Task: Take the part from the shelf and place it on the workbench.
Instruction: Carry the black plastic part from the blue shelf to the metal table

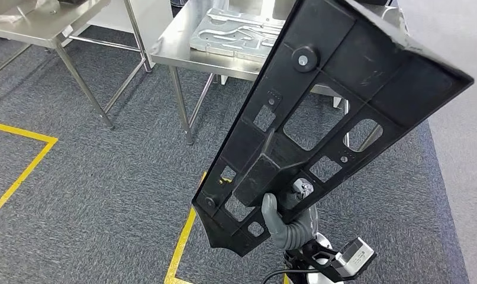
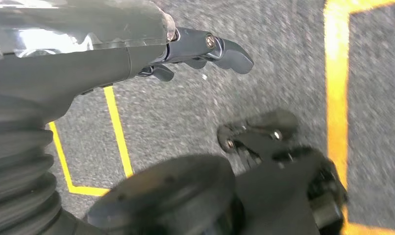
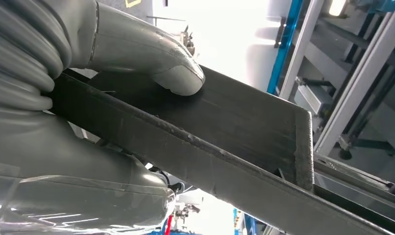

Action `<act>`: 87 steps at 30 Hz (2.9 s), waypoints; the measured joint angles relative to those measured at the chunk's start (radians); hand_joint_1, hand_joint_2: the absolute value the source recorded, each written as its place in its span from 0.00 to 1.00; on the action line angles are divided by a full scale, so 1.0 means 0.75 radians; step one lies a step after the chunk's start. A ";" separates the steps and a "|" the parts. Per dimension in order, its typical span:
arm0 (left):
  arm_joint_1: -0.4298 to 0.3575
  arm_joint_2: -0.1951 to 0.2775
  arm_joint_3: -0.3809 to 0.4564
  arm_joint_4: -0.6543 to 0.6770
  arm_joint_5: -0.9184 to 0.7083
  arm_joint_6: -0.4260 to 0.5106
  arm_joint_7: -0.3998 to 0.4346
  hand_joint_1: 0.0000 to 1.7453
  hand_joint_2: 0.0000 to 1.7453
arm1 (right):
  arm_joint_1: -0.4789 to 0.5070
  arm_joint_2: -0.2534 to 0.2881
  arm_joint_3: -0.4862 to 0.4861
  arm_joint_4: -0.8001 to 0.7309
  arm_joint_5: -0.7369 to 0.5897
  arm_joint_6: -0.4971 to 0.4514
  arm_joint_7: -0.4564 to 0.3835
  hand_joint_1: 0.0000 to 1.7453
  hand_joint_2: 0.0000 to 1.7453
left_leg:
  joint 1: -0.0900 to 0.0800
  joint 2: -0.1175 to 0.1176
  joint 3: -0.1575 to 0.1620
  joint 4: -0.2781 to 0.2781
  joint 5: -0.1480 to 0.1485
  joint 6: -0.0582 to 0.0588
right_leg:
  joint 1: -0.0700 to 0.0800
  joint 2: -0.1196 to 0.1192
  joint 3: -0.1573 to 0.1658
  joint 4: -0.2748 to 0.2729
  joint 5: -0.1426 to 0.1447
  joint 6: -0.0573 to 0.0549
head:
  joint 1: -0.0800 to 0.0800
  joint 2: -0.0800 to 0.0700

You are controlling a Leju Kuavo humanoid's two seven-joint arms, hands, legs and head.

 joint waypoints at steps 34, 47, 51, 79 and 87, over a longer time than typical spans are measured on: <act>-0.001 -0.009 0.041 -0.001 -0.002 0.012 0.022 0.00 1.00 | -0.043 -0.016 0.038 -0.009 -0.023 0.001 0.035 1.00 1.00 | -0.005 0.014 0.004 -0.038 0.031 0.028 | 0.004 -0.050 -0.024 0.187 -0.139 0.008 | 0.013 0.000; -0.001 -0.014 0.042 -0.001 -0.003 0.012 0.022 0.00 1.00 | -0.042 -0.024 0.040 -0.009 -0.024 0.001 0.035 1.00 1.00 | -0.008 0.019 0.090 0.003 -0.046 -0.033 | 0.009 -0.063 0.006 -0.059 0.048 -0.060 | 0.006 0.000; -0.001 -0.014 0.043 -0.001 -0.004 0.012 0.020 0.00 1.00 | -0.042 -0.024 0.041 -0.007 -0.026 0.003 0.034 1.00 1.00 | -0.004 0.017 -0.097 0.283 -0.156 -0.038 | 0.015 -0.060 0.042 -0.064 0.025 -0.078 | -0.001 0.000; -0.010 -0.020 0.056 -0.001 -0.035 0.009 0.030 0.00 1.00 | -0.107 -0.053 0.090 -0.079 0.015 -0.006 0.038 1.00 1.00 | -0.005 0.016 -0.008 0.085 -0.018 -0.039 | -0.004 -0.065 0.056 -0.067 0.009 -0.064 | 0.009 0.000; -0.002 -0.019 0.063 0.000 -0.040 0.009 0.028 0.00 1.00 | -0.102 -0.064 0.111 -0.081 0.007 -0.019 0.041 1.00 1.00 | -0.018 0.014 -0.161 0.085 0.072 -0.012 | 0.024 -0.054 0.177 -0.065 -0.096 -0.073 | 0.005 0.000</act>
